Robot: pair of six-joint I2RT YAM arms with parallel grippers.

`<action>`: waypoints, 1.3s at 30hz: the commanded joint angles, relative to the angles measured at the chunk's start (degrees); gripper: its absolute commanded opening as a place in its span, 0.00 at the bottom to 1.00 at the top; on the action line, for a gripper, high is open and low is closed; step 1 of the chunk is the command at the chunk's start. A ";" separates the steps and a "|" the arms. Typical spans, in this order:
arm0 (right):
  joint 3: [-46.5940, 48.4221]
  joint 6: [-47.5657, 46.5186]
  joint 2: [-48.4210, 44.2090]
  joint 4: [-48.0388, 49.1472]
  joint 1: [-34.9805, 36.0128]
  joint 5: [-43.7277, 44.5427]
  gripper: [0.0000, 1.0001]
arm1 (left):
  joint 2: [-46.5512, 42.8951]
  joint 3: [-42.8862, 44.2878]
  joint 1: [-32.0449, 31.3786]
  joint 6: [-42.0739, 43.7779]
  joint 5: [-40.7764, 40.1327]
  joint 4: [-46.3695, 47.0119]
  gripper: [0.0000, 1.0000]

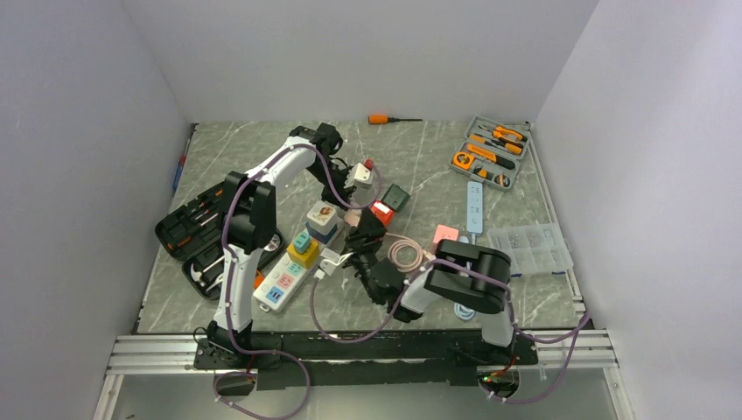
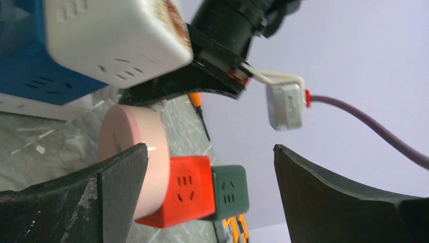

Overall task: Pull the plug off the socket
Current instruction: Remove the plug from the socket.

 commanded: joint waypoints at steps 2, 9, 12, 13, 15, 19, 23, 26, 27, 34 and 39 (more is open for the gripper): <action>-3.39 17.18 -17.08 -5.58 -0.39 3.43 0.94 | -6.12 0.70 0.35 0.30 4.01 -0.85 0.00; 0.03 50.84 -38.44 -48.44 -7.05 -9.57 0.85 | -7.93 -1.60 0.35 1.04 3.31 1.19 0.00; 4.18 68.81 -43.80 -61.84 -16.52 -16.74 0.86 | -8.97 -3.23 0.39 1.91 2.52 2.67 0.00; 5.90 75.34 -44.55 -65.65 -20.90 -19.56 0.86 | -9.35 -4.02 0.38 2.24 2.47 3.19 0.00; 7.52 84.94 -45.56 -68.85 -29.71 -25.92 0.87 | -9.91 -4.75 0.35 2.30 2.20 4.40 0.00; 8.30 98.57 -43.48 -68.45 -41.38 -39.12 0.95 | -10.78 -5.44 0.35 2.34 2.25 5.08 0.00; 9.14 107.08 -38.23 -65.71 -47.56 -47.16 1.00 | -12.18 -7.70 0.13 2.89 1.85 6.65 0.00; 8.20 112.15 -34.19 -60.00 -50.89 -53.09 1.00 | -12.83 -8.87 0.01 3.06 1.75 7.41 0.00; 7.55 113.69 -32.66 -57.29 -51.60 -54.73 1.00 | -12.94 -9.01 0.00 2.99 1.85 7.56 0.00; 4.63 123.99 -22.61 -41.34 -54.47 -64.32 1.00 | -14.34 -10.84 0.00 3.02 1.92 8.43 0.00; 3.75 127.56 -17.81 -34.48 -54.60 -71.02 1.00 | -14.74 -11.75 0.11 3.15 1.59 9.15 0.00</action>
